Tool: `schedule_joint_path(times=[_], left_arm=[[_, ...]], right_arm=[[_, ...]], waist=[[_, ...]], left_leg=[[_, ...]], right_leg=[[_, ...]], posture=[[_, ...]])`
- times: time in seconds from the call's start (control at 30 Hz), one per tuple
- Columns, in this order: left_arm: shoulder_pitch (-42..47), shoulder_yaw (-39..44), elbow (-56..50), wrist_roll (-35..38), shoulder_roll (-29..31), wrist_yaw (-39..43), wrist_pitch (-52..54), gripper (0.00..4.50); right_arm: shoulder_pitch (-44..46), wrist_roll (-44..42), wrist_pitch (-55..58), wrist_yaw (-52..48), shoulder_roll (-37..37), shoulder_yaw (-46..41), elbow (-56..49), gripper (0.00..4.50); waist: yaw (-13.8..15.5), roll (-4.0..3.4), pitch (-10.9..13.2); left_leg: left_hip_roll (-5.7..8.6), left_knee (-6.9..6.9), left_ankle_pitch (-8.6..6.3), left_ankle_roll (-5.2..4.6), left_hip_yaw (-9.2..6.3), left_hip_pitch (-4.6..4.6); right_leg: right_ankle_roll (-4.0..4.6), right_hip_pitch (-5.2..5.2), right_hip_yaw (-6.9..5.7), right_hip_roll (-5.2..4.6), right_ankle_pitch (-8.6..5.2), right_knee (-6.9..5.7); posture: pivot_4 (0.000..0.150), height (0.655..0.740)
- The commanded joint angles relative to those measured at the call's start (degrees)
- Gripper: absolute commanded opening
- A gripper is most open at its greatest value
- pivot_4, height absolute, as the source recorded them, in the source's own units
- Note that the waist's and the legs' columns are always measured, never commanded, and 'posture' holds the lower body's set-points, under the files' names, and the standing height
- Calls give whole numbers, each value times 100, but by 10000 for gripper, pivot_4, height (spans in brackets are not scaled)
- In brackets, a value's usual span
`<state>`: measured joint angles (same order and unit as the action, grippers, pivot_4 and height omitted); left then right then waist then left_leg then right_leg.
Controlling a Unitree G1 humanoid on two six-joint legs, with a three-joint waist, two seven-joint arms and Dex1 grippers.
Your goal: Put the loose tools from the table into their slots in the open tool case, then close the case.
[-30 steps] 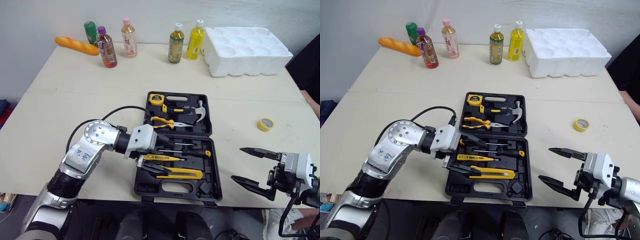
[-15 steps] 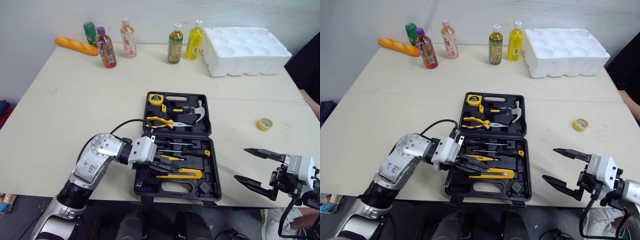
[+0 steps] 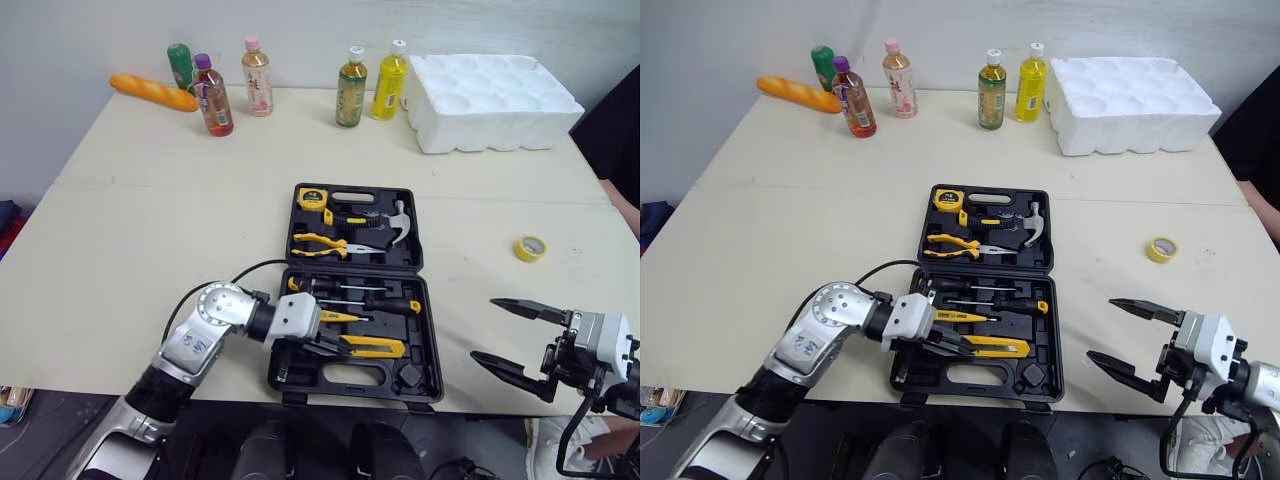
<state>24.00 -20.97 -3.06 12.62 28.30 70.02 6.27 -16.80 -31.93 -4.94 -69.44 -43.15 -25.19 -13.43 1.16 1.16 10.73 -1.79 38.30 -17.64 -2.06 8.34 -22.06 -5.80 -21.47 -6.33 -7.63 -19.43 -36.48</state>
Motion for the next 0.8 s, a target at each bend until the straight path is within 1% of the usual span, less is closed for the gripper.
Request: schedule_joint_path(times=[0.03,0.27,0.37,0.43,0.5,0.63,0.8], left_arm=[[65,-88,143,-237,57,3,-143,320],[187,-260,281,-540,43,-347,497,320],[213,-400,176,-600,157,-332,905,320],[168,-511,10,-589,261,-319,1342,320],[123,-568,-133,-578,324,-363,1641,320],[28,-731,-377,-604,554,-458,2397,320],[-172,-770,-406,-595,628,-659,2449,320]], right_arm=[[-82,-111,-45,-38,43,-33,-196,45000],[-43,-108,-20,-88,39,1,-177,45000],[-20,-105,-19,-112,41,15,-151,45000],[13,-106,-19,-140,41,34,-112,45000],[36,-109,-16,-162,40,41,-89,45000],[95,-115,13,-186,24,56,-57,45000],[135,-116,48,-196,24,70,-54,45000]], waist=[[1,-1,-1],[9,-7,-4],[11,-12,-8],[6,-18,-13],[2,-28,-20],[-19,-73,-58],[-73,-107,-107]], left_leg=[[-1,0,0,0,0,0],[1,1,0,-3,0,19],[0,-12,-11,-6,-3,78],[-4,-18,-21,-3,-7,91],[-5,-22,-23,-2,-7,91],[-6,-24,-23,0,-7,91],[-9,-31,-24,1,-5,99]], right_leg=[[0,0,0,-1,0,0],[-3,21,1,-7,2,0],[-3,83,1,-28,2,22],[-4,100,-3,-29,3,39],[-4,100,-3,-29,3,42],[-4,100,-2,-26,3,45],[-4,104,1,-22,3,49]], posture=[[1500,7400],[1500,7400],[1500,7400],[1500,7400],[1500,7400],[1500,7400],[1500,7400]])
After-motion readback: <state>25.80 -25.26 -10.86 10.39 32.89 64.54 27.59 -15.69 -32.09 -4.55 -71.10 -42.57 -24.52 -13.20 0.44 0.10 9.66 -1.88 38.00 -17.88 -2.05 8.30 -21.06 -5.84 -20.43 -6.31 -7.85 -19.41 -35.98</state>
